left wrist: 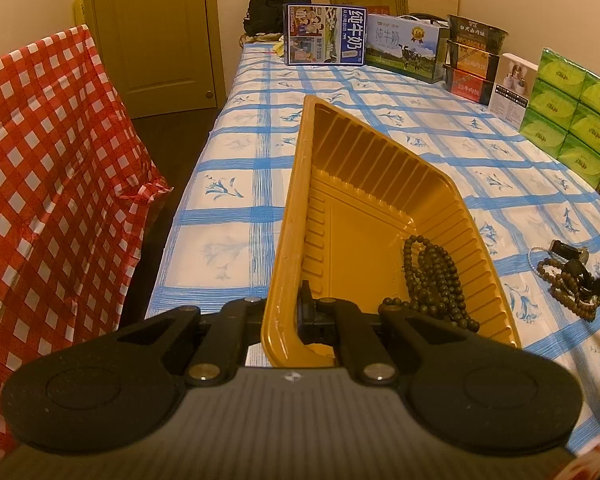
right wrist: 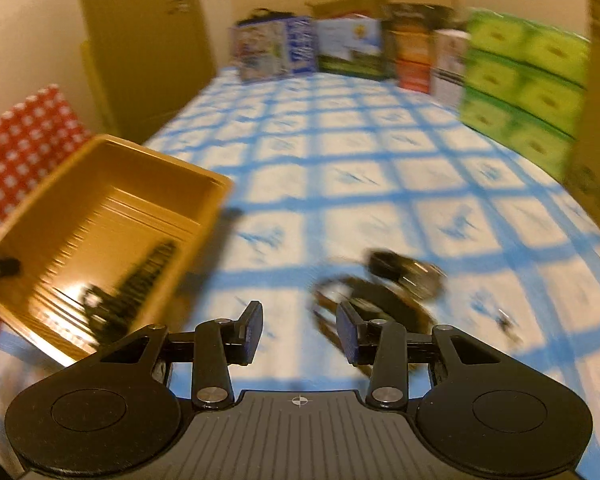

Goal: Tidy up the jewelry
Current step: 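Open the right tool and move it back over the jewelry pile, then close the right tool on the brown wooden bead bracelet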

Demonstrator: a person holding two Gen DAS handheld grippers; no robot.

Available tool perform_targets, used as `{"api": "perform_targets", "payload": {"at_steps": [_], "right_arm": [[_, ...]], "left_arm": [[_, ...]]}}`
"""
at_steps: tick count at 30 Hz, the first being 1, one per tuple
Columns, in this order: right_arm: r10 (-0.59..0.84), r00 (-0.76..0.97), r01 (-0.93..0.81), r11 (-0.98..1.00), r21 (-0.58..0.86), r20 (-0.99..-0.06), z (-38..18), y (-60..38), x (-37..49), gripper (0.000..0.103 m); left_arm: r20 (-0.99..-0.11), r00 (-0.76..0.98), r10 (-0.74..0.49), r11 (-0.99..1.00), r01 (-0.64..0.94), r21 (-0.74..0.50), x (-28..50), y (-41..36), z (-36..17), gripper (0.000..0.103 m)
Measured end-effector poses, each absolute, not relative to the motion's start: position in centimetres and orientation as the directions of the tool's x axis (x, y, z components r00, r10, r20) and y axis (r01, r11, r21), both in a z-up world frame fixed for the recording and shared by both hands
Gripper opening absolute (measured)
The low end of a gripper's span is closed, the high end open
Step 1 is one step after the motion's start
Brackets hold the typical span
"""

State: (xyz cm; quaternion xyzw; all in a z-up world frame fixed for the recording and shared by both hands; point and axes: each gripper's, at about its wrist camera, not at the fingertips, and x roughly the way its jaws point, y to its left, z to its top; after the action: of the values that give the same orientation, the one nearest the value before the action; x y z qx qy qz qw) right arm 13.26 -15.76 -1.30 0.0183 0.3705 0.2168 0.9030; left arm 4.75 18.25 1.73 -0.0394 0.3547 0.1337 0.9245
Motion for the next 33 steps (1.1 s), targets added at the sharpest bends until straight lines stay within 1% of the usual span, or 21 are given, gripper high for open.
{"api": "perform_targets", "payload": {"at_steps": [6, 14, 23, 24, 27, 33], "right_arm": [[0.318, 0.652, -0.287, 0.944, 0.164, -0.688, -3.1, -19.6, 12.5, 0.041], [0.264, 0.672, -0.255, 0.96, 0.119, -0.692, -3.9, -21.1, 13.4, 0.041], [0.28, 0.653, -0.271, 0.954, 0.127, -0.704, -4.9, -20.7, 15.0, 0.041], [0.282, 0.656, -0.274, 0.953, 0.127, -0.7, -5.0, -20.6, 15.1, 0.04], [0.284, 0.652, -0.29, 0.95, 0.115, -0.703, -5.1, -20.1, 15.5, 0.025], [0.269, 0.642, -0.274, 0.955, 0.113, -0.718, -5.7, -20.0, 16.3, 0.016]], "left_arm": [[-0.667, 0.712, 0.22, 0.961, -0.274, 0.024, 4.8, 18.2, 1.7, 0.005], [-0.666, 0.713, 0.22, 0.961, -0.274, 0.024, 4.8, 18.2, 1.7, 0.005], [-0.665, 0.714, 0.22, 0.962, -0.27, 0.028, 4.7, 18.3, 1.7, 0.005], [-0.665, 0.713, 0.22, 0.962, -0.271, 0.028, 4.8, 18.2, 1.7, 0.005], [-0.666, 0.713, 0.219, 0.962, -0.271, 0.026, 4.8, 18.2, 1.7, 0.005], [-0.665, 0.713, 0.221, 0.962, -0.272, 0.028, 4.8, 18.1, 1.7, 0.005]]}}
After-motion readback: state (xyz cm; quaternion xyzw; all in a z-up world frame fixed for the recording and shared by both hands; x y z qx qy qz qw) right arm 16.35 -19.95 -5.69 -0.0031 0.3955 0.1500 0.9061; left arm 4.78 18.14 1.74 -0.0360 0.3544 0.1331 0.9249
